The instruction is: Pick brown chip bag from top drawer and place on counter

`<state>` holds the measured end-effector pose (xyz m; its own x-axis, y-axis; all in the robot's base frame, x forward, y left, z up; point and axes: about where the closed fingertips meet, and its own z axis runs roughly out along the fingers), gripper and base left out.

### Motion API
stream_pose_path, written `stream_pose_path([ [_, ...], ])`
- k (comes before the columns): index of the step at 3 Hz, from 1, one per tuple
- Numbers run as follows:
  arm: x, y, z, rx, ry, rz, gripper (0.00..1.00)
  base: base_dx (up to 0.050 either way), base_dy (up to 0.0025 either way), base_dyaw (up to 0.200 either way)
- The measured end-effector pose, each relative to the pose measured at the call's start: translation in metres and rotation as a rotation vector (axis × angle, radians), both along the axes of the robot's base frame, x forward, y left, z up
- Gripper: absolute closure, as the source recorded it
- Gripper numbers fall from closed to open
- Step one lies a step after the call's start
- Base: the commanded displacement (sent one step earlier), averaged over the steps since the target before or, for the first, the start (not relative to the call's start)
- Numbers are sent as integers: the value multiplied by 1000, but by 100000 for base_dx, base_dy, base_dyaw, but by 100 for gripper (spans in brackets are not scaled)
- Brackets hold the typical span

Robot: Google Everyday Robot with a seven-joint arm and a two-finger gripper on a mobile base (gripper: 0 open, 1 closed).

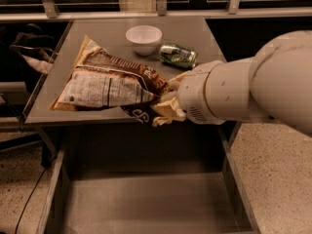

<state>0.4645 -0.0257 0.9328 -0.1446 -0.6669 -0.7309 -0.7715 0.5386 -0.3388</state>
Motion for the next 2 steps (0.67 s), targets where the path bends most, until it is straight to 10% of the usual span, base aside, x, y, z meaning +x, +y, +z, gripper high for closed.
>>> stream_pose_path([
  [2,20,-14,6,8,-47,-131,100,0,0,0],
])
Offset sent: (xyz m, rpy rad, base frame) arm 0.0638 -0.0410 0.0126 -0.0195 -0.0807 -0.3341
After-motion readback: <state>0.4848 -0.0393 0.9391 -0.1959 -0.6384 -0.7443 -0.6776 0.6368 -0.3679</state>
